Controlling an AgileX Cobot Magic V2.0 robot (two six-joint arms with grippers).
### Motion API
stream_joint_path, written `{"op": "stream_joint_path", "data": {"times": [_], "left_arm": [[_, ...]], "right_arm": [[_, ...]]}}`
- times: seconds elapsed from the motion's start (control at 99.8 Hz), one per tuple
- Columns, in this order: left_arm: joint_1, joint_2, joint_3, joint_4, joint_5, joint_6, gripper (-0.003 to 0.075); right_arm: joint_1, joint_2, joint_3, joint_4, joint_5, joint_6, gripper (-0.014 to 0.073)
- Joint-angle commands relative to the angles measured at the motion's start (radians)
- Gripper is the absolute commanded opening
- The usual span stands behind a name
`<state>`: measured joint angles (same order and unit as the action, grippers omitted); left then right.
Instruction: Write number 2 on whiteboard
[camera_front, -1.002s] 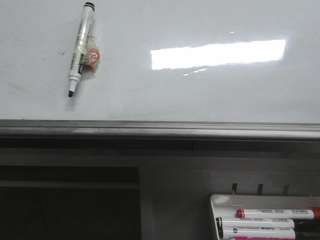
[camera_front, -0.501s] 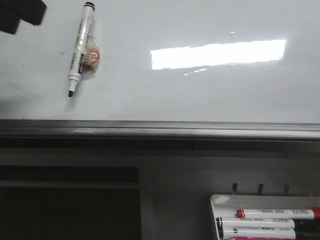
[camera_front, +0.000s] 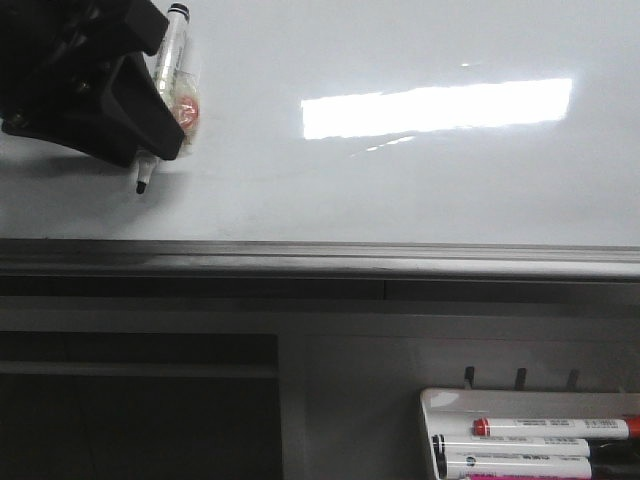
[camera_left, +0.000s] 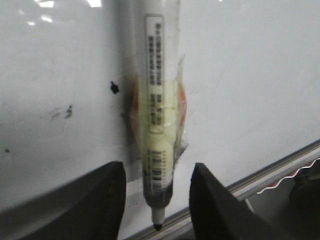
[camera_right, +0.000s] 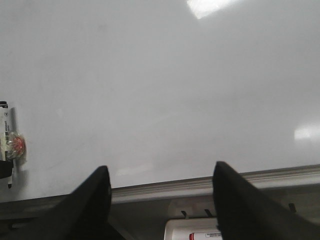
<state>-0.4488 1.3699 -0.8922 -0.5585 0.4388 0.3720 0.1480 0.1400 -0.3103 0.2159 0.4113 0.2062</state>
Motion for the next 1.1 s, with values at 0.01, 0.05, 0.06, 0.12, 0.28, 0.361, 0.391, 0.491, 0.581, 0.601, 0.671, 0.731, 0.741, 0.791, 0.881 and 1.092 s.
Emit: {"op": "stream_joint_path", "data": {"times": [0.01, 0.05, 0.06, 0.12, 0.28, 0.361, 0.391, 0.491, 0.581, 0.601, 0.671, 0.731, 0.741, 0.791, 0.881, 1.092], "left_arm": [[-0.007, -0.008, -0.034, -0.016, -0.066, -0.010, 0.0202], [-0.007, -0.003, -0.034, -0.016, -0.071, -0.010, 0.0178], [-0.007, -0.003, -0.034, -0.016, -0.071, -0.010, 0.0174], [-0.007, 0.001, -0.034, -0.013, -0.079, -0.010, 0.0136], [-0.007, 0.001, -0.034, 0.012, -0.090, -0.010, 0.0013], [-0.007, 0.001, -0.034, 0.022, -0.099, -0.010, -0.0020], [-0.007, 0.001, -0.034, 0.024, -0.101, -0.010, -0.0020], [-0.008, -0.004, -0.034, 0.024, -0.093, -0.010, -0.0020], [-0.025, -0.040, -0.034, 0.025, -0.067, 0.017, -0.0020], [-0.033, -0.048, -0.034, 0.025, -0.059, 0.037, -0.0020], [-0.073, -0.103, -0.034, 0.037, -0.026, 0.079, -0.0020], [-0.111, -0.147, -0.034, 0.067, 0.001, 0.079, -0.0020], [-0.116, -0.152, -0.034, 0.077, 0.004, 0.082, -0.0020], [-0.155, -0.196, -0.034, 0.111, 0.037, 0.110, -0.0020], [-0.242, -0.250, -0.034, 0.159, 0.106, 0.224, -0.0020], [-0.458, -0.312, -0.034, 0.275, 0.211, 0.485, -0.0020]], "right_arm": [[-0.004, 0.019, -0.035, -0.006, -0.067, -0.014, 0.0398], [-0.004, 0.019, -0.035, -0.006, -0.067, -0.014, 0.0398], [-0.004, 0.019, -0.035, -0.006, -0.067, -0.014, 0.0398], [-0.004, 0.019, -0.035, -0.008, -0.065, -0.014, 0.0398], [-0.004, 0.019, -0.035, -0.015, -0.040, -0.014, 0.0398], [-0.004, 0.019, -0.035, -0.016, -0.035, -0.014, 0.0398], [-0.004, 0.019, -0.035, -0.016, -0.035, -0.014, 0.0398], [-0.004, 0.019, -0.035, -0.016, -0.033, -0.032, 0.0398], [0.000, 0.019, -0.048, 0.023, -0.004, -0.101, 0.0398], [0.002, 0.019, -0.056, 0.046, 0.010, -0.132, 0.0398], [0.021, 0.019, -0.091, 0.160, 0.055, -0.314, 0.0381], [0.037, 0.025, -0.116, 0.278, 0.085, -0.476, 0.0360], [0.039, 0.027, -0.124, 0.312, 0.093, -0.496, 0.0358], [0.053, 0.052, -0.150, 0.414, 0.117, -0.634, 0.0346], [0.068, 0.119, -0.206, 0.553, 0.171, -0.842, 0.0346], [0.112, 0.363, -0.344, 0.715, 0.287, -1.104, 0.0347]]}}
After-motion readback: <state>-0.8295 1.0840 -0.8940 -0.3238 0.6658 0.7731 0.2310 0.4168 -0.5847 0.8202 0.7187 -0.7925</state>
